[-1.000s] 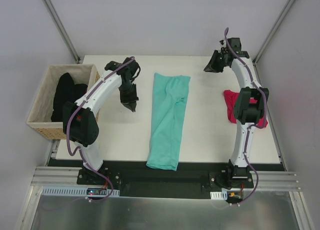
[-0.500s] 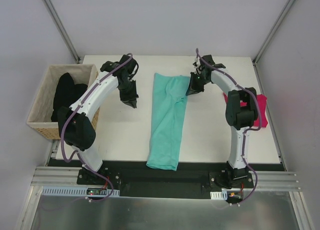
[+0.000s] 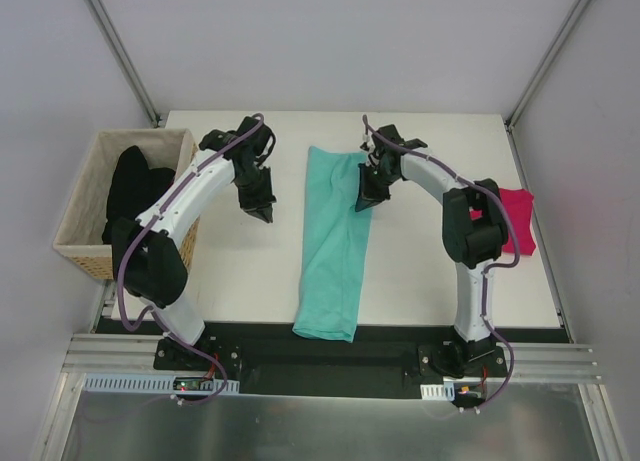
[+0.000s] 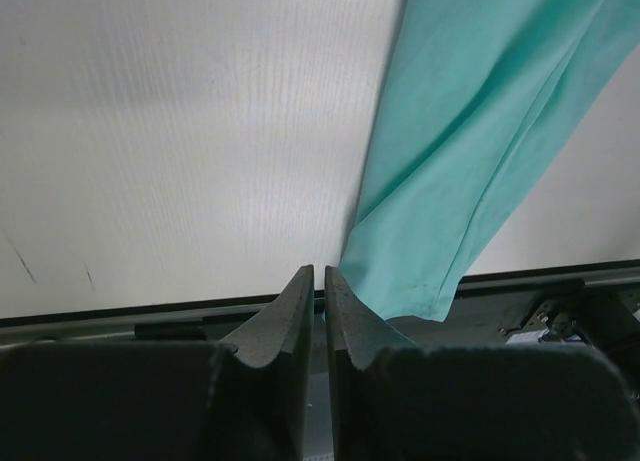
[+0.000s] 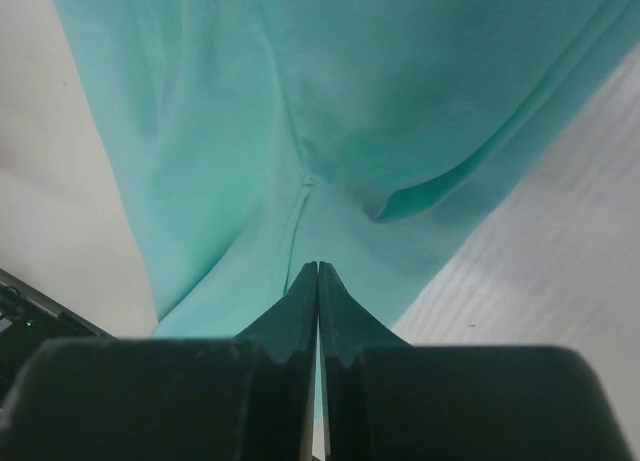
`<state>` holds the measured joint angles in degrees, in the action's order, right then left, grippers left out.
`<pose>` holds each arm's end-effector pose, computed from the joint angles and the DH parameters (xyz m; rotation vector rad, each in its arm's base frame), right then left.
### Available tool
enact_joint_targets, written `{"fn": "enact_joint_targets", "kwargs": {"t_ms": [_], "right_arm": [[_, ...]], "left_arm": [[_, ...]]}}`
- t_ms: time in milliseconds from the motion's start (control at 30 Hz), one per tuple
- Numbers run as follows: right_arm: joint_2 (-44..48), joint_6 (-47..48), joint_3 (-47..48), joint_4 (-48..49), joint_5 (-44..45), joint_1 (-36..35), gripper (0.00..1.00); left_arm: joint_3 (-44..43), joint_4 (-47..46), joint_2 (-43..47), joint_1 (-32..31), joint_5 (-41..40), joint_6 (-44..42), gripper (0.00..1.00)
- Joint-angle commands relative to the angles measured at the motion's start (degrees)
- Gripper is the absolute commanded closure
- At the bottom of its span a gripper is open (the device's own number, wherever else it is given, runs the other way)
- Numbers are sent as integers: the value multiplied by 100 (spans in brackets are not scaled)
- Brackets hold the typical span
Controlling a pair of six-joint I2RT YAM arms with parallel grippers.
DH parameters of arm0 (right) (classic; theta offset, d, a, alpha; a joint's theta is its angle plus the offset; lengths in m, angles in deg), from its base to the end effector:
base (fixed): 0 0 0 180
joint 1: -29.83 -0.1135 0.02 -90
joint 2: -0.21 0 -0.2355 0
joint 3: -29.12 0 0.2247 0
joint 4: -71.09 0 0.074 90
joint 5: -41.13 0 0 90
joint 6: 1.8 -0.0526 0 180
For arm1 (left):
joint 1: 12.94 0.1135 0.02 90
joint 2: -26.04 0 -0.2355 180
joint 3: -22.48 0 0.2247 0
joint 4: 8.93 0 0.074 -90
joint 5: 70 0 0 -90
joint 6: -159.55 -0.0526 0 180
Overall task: Fold and stack the t-shirts
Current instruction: Rotate the tshirt 90 degrees
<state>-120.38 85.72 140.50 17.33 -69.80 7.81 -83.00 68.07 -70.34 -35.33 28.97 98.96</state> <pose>0.3801 0.1740 0.1706 -0.5745 2.6321 0.6231 0.2885 -0.1277 0.2664 -0.1300 2.8268 -0.4410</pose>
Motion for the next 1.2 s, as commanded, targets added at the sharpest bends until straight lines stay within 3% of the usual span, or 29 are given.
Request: {"fn": "enact_joint_targets", "kwargs": {"t_ms": [0,600,1167], "right_arm": [[396,-50,-176,-66,28,-337,99],[247,-437,-458,295,-166,-593,99],[-175,-877,-765,690,-614,-593,99]], "left_arm": [[105,-70,330,51,114,91,92],[413,-87,559,51,78,100,92],[-949,317,594,138,-203,-146,90]]}}
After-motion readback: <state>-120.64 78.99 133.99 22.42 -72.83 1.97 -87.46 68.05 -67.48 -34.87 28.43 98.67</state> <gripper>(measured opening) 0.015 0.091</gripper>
